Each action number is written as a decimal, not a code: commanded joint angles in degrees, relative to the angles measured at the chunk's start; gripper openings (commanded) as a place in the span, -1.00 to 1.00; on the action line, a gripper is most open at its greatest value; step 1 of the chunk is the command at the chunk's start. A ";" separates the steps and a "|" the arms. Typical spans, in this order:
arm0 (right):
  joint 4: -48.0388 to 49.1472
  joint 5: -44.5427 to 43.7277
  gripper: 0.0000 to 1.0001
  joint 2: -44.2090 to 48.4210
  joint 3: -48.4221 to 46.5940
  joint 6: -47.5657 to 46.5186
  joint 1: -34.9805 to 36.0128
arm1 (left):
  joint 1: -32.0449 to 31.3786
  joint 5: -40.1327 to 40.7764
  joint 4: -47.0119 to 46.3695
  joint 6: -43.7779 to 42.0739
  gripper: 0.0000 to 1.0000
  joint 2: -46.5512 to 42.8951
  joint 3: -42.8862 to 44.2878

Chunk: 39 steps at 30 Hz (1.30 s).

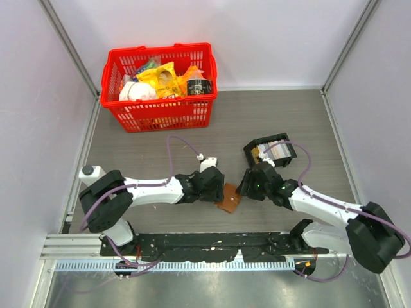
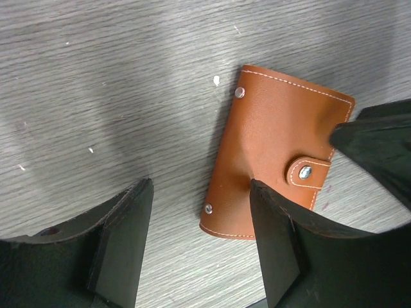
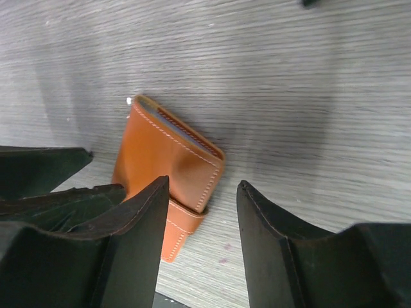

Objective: Put the credit cards into the card holder
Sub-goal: Reset both arms

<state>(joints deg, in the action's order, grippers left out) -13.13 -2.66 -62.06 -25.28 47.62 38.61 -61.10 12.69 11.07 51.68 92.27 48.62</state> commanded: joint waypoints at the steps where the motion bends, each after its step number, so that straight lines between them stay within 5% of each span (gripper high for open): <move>1: 11.96 8.54 0.03 -4.55 0.14 0.64 -0.03 | 0.10 -1.35 -3.16 0.79 0.30 -0.60 -1.77; 10: 14.45 13.13 0.00 -14.93 -6.53 -4.54 0.59 | 0.54 -0.04 -1.76 1.23 0.15 -2.44 -3.18; 16: 4.70 0.66 0.07 -11.42 -10.32 -8.76 0.41 | 3.17 2.08 1.32 1.32 0.58 -6.48 -4.76; 18: 4.07 -1.38 0.10 -9.40 -10.06 -10.61 0.41 | 5.11 2.77 2.28 1.23 0.99 -9.20 -5.55; 30: -4.35 -20.88 0.21 8.00 -11.54 -16.68 -3.71 | 16.71 7.26 7.30 -0.44 0.99 -27.66 -11.53; 39: -5.07 -28.45 0.23 19.69 -4.97 -14.39 -8.02 | 17.33 9.54 9.67 -0.62 0.99 -29.08 -12.15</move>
<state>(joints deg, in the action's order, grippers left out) -19.27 -24.67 -47.27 -33.54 33.10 30.63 -43.90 19.18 19.31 51.62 63.31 36.29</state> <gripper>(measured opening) 0.609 0.994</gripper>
